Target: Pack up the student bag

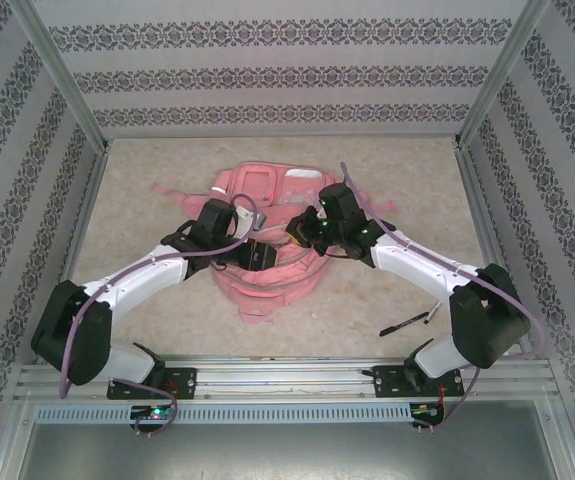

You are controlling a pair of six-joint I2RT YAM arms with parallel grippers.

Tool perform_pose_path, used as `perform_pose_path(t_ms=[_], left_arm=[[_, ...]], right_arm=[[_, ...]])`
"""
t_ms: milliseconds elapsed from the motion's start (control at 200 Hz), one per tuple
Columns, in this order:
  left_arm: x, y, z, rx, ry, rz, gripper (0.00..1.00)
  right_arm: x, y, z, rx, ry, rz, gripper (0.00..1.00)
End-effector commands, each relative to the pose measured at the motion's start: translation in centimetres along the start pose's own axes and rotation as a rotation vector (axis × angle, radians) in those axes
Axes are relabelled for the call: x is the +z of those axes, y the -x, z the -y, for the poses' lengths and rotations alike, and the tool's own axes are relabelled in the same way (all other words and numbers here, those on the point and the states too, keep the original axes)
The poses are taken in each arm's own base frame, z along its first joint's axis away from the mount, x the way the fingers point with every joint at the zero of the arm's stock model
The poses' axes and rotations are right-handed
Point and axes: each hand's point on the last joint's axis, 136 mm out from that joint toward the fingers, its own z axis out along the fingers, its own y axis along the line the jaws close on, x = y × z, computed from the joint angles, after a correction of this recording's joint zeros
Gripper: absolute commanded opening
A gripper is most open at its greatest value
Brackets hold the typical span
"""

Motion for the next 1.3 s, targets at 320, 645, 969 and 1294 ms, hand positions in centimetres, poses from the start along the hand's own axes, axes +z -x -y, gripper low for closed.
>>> perform_pose_path(t_ms=[320,645,969,1294], left_arm=[[1.1,4.7,3.1,0.153,-0.157,0.163,0.44],[-0.1,3.6,4.2,0.252,-0.202,0.167,0.00],[-0.7,0.6,-0.1,0.235,-0.033,0.120,0.00],[-1.2,-2.6,-8.1,0.183,0.279,0.011,0.00]], right_arm=[[-1.3,-3.6,-5.3,-0.074,0.181,-0.152,0.00],[-1.7,-2.2,-2.8,-0.070,0.136,-0.107,0.00],[-3.3,1.5,2.1,-0.024,0.045,-0.028,0.00],[-4.5,2.7,2.6,-0.011,0.052,0.000,0.00]])
